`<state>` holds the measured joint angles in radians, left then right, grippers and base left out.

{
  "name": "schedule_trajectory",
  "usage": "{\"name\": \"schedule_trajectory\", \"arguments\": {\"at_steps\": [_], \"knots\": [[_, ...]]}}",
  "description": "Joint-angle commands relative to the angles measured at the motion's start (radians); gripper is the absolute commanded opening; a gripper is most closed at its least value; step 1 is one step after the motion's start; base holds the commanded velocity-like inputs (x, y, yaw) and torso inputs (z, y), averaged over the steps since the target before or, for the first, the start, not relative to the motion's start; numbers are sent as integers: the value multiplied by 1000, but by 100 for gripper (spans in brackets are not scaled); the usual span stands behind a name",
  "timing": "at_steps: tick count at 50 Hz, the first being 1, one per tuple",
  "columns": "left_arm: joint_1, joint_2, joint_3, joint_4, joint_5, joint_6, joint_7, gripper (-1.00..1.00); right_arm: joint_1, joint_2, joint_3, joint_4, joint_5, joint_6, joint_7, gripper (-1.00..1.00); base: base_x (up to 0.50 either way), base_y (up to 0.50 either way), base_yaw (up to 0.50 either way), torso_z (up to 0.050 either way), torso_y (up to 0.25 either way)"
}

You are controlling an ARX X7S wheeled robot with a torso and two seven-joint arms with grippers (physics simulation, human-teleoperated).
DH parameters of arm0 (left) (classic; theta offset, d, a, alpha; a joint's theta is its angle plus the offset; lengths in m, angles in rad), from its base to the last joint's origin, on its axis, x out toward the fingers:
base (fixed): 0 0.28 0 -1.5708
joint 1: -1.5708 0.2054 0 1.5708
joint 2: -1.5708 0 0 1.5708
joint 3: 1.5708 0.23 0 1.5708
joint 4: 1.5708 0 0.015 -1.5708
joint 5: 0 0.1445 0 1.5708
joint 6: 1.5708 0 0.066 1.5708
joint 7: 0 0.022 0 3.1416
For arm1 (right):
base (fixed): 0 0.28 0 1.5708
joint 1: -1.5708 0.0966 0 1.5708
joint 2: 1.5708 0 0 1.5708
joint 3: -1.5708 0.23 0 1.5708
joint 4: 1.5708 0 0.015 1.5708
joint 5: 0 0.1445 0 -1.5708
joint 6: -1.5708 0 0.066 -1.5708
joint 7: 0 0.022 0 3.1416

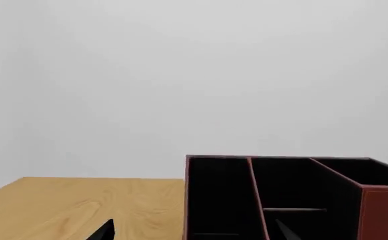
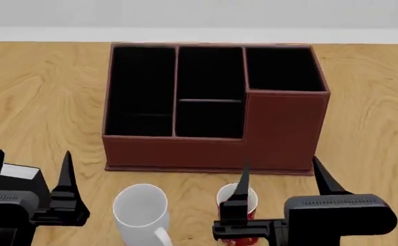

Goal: Pick up the white mug and place it to the right of the caddy.

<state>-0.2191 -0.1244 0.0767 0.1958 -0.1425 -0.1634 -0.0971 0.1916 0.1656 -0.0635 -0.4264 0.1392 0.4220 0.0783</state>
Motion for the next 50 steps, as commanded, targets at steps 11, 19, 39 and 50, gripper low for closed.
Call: {"name": "schedule_trajectory", "arguments": {"at_steps": [11, 19, 39, 50], "knots": [[-10, -14, 5, 12, -29, -23, -30, 100, 7, 10, -4, -5, 33, 1, 4, 100, 500, 0, 0, 0, 0], [-16, -16, 9, 8, -36, -32, -43, 100, 4, 13, -2, -14, 45, 0, 8, 100, 500, 0, 0, 0, 0], [-17, -32, 21, 19, -51, -41, -59, 100, 3, 23, -3, -40, 81, 19, 16, 100, 272, 0, 0, 0, 1], [-18, -40, 24, 22, -61, -44, -67, 100, -2, 27, -2, -78, 88, 38, 37, 100, 104, 0, 0, 0, 0]]}}
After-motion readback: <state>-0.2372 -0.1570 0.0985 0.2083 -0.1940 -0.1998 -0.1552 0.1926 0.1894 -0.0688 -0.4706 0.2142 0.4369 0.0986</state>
